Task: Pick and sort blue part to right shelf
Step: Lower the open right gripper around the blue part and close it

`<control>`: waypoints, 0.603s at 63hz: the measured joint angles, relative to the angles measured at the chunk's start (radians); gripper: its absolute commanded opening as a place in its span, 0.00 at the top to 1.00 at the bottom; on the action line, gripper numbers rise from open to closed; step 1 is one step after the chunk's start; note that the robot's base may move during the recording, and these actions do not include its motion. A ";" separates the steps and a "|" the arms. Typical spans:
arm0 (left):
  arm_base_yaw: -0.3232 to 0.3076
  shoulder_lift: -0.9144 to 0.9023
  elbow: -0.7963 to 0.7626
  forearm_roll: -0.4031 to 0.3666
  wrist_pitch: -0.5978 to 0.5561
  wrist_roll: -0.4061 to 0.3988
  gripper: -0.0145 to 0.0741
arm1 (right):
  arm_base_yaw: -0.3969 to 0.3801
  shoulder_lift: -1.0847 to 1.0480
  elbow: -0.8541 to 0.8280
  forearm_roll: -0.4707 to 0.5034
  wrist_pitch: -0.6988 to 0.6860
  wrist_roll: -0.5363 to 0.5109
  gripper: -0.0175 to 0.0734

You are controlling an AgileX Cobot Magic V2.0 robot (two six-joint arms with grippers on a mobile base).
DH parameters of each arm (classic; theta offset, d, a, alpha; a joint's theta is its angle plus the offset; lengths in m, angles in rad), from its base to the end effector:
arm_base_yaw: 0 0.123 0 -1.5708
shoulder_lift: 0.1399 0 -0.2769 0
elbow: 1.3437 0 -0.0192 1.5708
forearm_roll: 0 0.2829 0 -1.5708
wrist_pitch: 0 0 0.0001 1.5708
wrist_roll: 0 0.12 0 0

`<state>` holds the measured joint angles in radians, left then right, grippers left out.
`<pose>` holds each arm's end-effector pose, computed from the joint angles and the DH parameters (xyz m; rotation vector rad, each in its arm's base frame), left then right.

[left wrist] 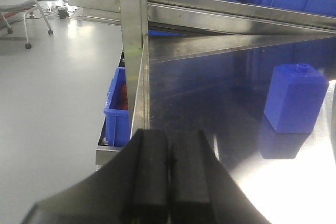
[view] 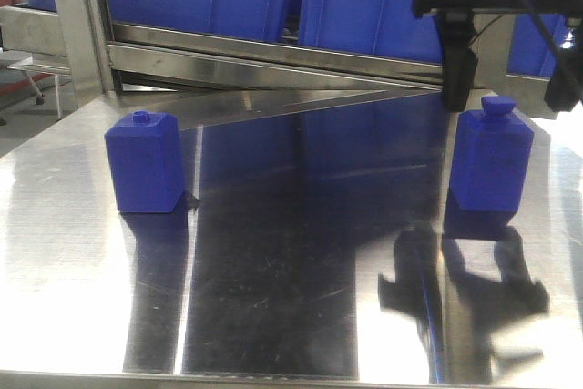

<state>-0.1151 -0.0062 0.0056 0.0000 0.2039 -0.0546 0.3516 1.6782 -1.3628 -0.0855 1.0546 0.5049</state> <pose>0.1241 -0.0143 0.1898 0.0511 1.6877 -0.1274 0.3615 0.1231 0.2315 0.1733 2.8405 0.0671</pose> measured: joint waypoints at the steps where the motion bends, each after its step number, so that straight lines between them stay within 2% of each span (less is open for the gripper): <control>1: 0.000 0.000 0.000 0.000 0.000 0.000 0.70 | 0.000 0.003 0.000 0.000 -0.001 0.000 0.13; 38: 0.000 0.000 0.000 0.000 0.000 0.000 0.70 | 0.000 0.131 -0.002 0.027 -0.034 -0.002 0.13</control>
<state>-0.1151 -0.0062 0.0056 0.0000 0.2039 -0.0546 0.3516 1.8093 -1.3645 -0.0587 1.0204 0.5033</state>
